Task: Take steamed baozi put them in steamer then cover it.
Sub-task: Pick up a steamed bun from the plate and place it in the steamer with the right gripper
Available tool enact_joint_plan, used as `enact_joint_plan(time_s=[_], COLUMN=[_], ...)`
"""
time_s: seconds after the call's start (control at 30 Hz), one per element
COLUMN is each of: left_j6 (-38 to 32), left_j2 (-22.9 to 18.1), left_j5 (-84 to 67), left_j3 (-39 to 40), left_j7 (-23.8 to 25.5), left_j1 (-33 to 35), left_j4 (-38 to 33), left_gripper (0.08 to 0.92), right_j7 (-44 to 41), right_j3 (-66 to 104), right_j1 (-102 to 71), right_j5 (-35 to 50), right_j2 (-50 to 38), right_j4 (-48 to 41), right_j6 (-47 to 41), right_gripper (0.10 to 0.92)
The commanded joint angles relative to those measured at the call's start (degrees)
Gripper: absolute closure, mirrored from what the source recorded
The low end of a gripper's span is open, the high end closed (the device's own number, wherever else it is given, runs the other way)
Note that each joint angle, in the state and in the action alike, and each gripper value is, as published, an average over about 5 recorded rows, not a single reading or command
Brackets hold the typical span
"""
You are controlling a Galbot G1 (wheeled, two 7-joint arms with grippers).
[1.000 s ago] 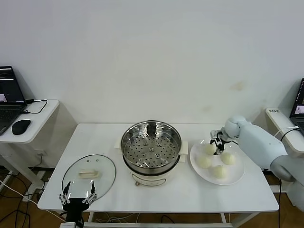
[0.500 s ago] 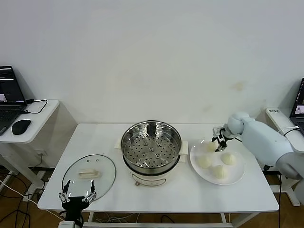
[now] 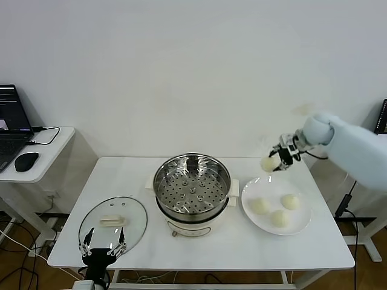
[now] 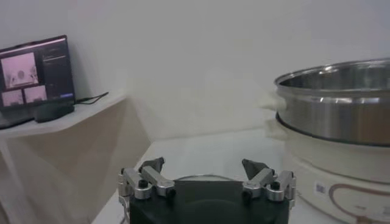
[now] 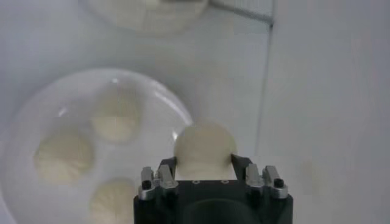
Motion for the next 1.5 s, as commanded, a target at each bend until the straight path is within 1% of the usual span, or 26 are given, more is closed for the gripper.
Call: enact_joint_plan(time_s=[0.03,0.17,0.3,0.5,0.67,0.87,0.97,1.13,1.5], left_j6=[-0.13,-0.24,-0.22,-0.14,-0.07,0.06,0.05,0.02,0.3], left_j2=[0.1,-0.06,-0.14,-0.48,-0.71,-0.84,-0.93,-1.15,-1.07], left_j5=[-1.39,-1.57,-1.91,-2.23,-2.46,-2.76,-2.79,-2.86,-3.84], left_j3=[-0.04,-0.28,-0.78,-1.65,-2.44,-3.08,-3.17,-3.24,-3.29], left_j7=[0.03,0.03,0.07,0.12,0.09,0.12,0.11,0.07,0.13], left_j1=[0.04,0.15,-0.04,-0.59,-1.02,-1.46,-1.57,-1.64,-1.8], left_j4=[-0.14,-0.37,-0.35,-0.33,-0.4,-0.39,-0.23,-0.03,-0.09], left_gripper=[0.177,0.177,0.177,0.177,0.177,0.177,0.177,0.177,0.177], right_j7=[1.01,2.49,4.15,6.37,8.69,10.17,10.76,12.28,15.3], right_j3=[-10.39,-11.63,-12.09,-12.94,-13.12,-13.24,-12.95,-10.83,-8.45], right_j1=[14.79,13.88,11.32,7.93,5.47,2.84,0.97,-3.22,-6.17], right_j5=[9.46,9.7,7.81,1.15,-5.74,-13.66,-16.22,-22.83,-27.72], right_j2=[3.28,7.81,13.14,20.81,25.23,27.92,28.61,29.44,32.21], right_j4=[8.31,8.46,7.17,3.47,-0.47,-4.41,-6.13,-9.7,-16.75], right_j6=[1.95,4.77,8.32,14.31,20.67,26.54,28.05,30.57,33.59], right_gripper=[0.44,0.435,0.431,0.431,0.431,0.431,0.431,0.43,0.406])
